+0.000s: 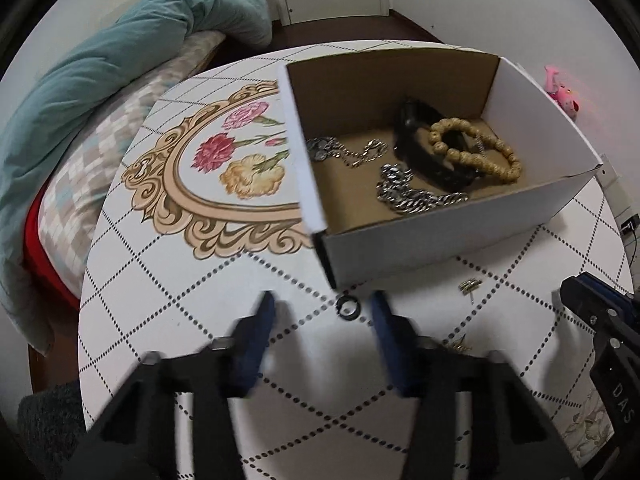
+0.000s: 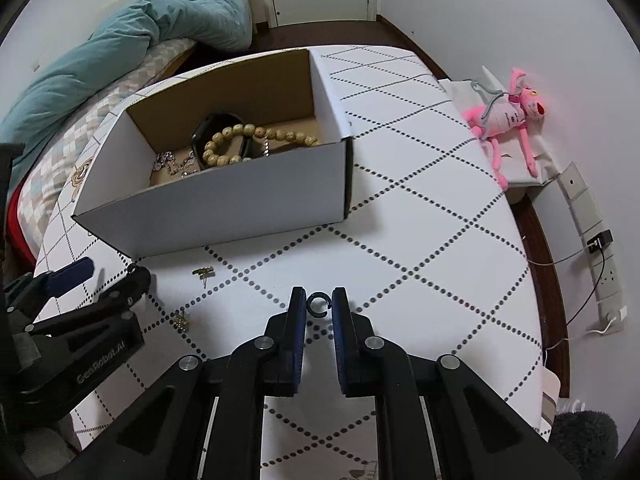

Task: Organize jewelry
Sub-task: 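Grasp a black ring with the right tool while the left tool grasps the other black ring, then carry both black rings into the white box and open both tools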

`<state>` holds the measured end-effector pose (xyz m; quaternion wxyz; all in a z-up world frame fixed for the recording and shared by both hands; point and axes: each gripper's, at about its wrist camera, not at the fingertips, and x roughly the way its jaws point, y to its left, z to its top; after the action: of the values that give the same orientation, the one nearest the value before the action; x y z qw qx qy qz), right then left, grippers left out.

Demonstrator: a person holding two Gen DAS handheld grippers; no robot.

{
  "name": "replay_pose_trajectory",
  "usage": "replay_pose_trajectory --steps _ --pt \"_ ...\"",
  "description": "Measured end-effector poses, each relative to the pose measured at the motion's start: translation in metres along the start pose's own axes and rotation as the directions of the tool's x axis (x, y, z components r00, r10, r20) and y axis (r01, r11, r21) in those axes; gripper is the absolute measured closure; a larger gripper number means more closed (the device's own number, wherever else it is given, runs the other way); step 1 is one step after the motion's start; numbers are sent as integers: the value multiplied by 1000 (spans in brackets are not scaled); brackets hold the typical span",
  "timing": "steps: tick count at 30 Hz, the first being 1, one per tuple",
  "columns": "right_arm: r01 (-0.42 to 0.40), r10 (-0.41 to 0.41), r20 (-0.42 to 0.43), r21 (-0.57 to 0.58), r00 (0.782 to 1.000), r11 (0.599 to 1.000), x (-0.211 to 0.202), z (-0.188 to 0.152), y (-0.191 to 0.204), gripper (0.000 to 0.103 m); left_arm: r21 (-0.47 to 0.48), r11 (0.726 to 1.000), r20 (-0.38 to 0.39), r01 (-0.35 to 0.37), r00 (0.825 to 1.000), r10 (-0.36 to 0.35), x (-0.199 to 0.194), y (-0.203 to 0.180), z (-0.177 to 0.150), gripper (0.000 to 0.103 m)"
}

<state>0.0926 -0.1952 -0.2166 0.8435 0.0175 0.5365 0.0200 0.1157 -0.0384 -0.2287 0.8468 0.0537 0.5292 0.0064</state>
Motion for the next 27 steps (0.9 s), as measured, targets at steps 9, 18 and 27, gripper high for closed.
replay_pose_trajectory --steps 9,18,27 --pt "-11 11 11 4 1000 1000 -8 2 2 89 -7 999 -3 50 999 -50 2 1 1 93" --pt "-95 94 55 3 994 996 -47 12 4 89 -39 986 28 160 987 -159 -49 12 3 93" --pt "-187 190 86 -41 978 981 -62 100 8 90 -36 964 67 262 963 -259 -73 21 102 93"
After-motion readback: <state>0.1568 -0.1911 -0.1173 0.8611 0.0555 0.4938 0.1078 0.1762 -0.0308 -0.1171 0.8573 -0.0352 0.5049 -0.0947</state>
